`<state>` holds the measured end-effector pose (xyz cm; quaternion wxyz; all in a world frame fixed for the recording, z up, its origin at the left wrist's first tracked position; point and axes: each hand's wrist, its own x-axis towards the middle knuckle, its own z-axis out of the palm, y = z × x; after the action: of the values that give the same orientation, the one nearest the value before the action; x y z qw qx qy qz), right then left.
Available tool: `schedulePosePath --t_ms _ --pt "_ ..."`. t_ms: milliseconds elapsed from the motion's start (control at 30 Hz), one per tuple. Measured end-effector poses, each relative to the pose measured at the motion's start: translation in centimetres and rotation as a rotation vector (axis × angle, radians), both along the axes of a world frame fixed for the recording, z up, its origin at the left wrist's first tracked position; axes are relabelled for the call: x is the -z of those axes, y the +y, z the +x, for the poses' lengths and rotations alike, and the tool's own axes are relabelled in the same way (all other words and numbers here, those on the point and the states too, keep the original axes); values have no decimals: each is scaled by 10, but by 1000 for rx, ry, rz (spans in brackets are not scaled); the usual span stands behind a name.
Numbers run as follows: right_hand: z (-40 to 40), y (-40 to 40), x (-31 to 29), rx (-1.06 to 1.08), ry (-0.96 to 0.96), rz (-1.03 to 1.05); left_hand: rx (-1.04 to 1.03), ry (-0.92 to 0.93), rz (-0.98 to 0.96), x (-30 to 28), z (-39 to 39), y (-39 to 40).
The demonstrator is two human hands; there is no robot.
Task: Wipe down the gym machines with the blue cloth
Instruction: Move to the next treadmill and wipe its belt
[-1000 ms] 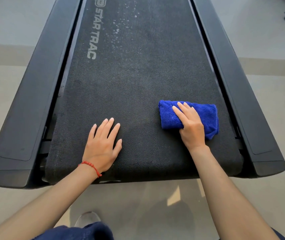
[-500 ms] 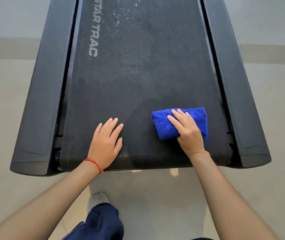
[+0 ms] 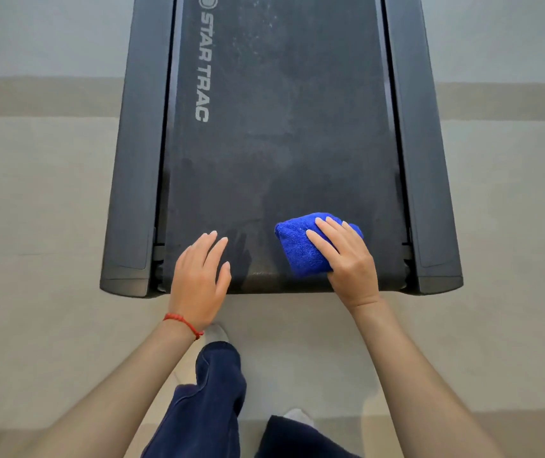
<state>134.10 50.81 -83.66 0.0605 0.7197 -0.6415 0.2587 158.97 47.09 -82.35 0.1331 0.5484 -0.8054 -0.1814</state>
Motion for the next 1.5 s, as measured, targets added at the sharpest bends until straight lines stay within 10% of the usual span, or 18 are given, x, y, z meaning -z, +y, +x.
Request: schedulePosePath --t_ms 700,1500 --pt "78 92 -278 -164 75 -89 -35 55 -163 -265 47 107" --pt "334 97 -380 -283 20 -114 -147 74 -309 -370 297 128"
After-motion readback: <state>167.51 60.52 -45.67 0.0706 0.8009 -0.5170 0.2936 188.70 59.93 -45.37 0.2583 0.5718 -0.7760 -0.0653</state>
